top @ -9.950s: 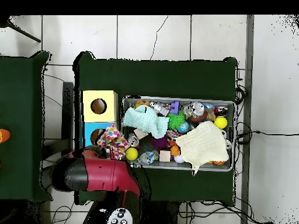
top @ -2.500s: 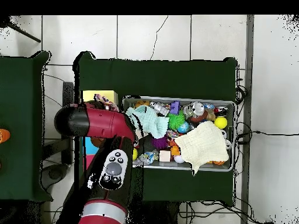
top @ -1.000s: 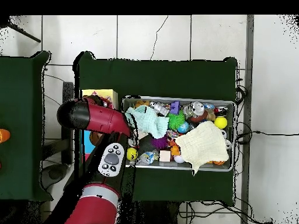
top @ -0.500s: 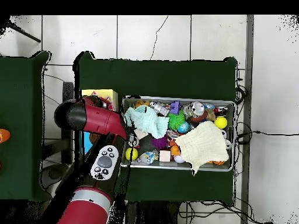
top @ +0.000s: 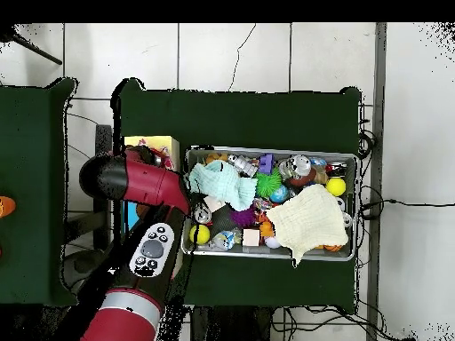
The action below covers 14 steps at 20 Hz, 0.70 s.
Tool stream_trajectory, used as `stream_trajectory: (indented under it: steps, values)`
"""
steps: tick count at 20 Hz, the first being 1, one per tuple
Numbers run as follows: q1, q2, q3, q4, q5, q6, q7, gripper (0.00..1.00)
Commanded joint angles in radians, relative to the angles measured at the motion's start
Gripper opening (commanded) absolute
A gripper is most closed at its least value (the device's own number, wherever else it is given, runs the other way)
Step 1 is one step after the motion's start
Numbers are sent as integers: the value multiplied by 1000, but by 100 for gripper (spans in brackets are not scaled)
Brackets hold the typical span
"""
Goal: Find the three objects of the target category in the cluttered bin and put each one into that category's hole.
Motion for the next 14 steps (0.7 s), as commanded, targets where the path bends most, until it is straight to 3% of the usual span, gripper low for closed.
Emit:
stream_trajectory:
  steps: [1, 9, 14]
  values:
    - [-59, 257, 189, -28, 51, -204, 276, 100]
    - [-54, 244, 176, -20, 51, -170, 275, 100]
    - [-53, 200, 167, 16, 44, -150, 276, 100]
